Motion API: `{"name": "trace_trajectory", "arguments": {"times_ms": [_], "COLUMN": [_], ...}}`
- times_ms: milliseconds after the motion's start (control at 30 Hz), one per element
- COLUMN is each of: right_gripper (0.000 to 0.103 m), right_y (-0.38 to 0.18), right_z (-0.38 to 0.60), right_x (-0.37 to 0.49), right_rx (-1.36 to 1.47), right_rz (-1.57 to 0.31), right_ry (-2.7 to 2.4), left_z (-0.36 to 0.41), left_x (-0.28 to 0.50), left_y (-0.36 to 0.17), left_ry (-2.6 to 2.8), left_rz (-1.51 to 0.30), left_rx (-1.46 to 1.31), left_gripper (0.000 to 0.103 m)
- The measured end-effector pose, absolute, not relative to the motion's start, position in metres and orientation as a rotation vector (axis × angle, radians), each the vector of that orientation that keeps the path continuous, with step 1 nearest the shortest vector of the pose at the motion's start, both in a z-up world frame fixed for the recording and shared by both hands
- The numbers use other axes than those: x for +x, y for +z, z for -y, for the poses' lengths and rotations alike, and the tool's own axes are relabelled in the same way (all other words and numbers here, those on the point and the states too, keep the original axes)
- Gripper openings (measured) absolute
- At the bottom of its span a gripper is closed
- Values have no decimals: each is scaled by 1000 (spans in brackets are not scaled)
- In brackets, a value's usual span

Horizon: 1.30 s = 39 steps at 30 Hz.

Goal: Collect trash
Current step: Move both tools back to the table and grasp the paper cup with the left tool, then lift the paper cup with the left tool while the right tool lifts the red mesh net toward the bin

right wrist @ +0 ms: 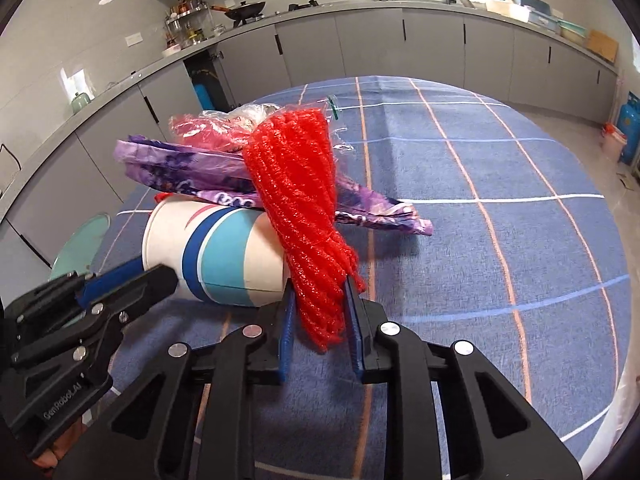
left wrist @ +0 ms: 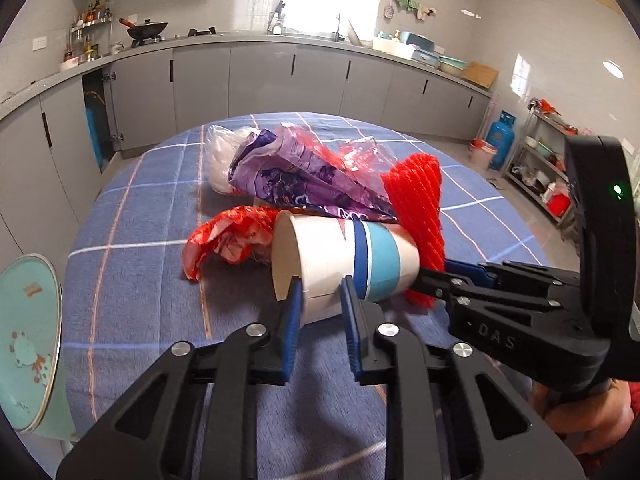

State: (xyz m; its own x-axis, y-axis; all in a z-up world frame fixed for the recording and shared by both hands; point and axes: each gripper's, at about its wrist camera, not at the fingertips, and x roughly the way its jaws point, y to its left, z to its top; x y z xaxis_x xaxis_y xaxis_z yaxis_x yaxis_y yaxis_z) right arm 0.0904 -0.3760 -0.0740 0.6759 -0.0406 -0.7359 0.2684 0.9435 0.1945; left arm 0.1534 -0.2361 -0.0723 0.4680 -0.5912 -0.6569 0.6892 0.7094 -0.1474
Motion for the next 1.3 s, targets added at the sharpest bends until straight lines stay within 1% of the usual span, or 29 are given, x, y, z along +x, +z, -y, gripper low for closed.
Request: {"name": "trace_trajectory", "arguments": {"times_ms": [133, 233, 467, 567, 600, 633, 700, 767, 800, 833, 900, 1167, 1200, 1233, 1300], "right_gripper": [22, 22, 22, 22, 22, 22, 22, 22, 22, 22, 22, 22, 22, 22, 22], "right_y": [-73, -70, -69, -70, -71, -71, -72, -70, -68, -66, -63, -61, -63, -64, -67], "right_z": [372, 366, 344, 331, 329, 326, 324, 326, 327, 329, 335, 359, 361, 362, 362], "right_x": [87, 84, 81, 85, 86, 87, 89, 90, 90, 90, 87, 75, 75, 75, 74], "right_rx": [306, 305, 303, 289, 285, 281, 286, 291, 292, 295, 301, 321, 325, 328, 333], "right_rz": [-812, -810, -821, -828, -829, -829, -827, -821, -817, -812, -798, -789, -792, -794, -797], "right_ry": [-179, -171, -108, -81, -78, -76, -73, -77, -80, -86, -101, -173, -176, -178, -180], "left_z": [227, 218, 189, 176, 171, 167, 157, 151, 150, 150, 158, 202, 204, 206, 207], "left_x": [147, 138, 125, 122, 121, 121, 122, 127, 131, 134, 146, 179, 181, 182, 180], "left_y": [-71, -67, -66, -67, -67, -66, -62, -56, -54, -52, -52, -77, -80, -82, -84], "left_ry": [-807, -822, -797, -754, -746, -732, -676, -671, -669, -672, -723, -827, -840, -846, -841], "left_rz": [-748, -734, -731, -721, -716, -710, -683, -673, -668, -664, -660, -749, -770, -788, -786], "left_rx": [123, 116, 155, 175, 181, 188, 183, 163, 156, 152, 148, 182, 173, 165, 161], "left_gripper": [13, 11, 11, 13, 22, 45, 73, 76, 80, 87, 90, 91, 91, 86, 86]}}
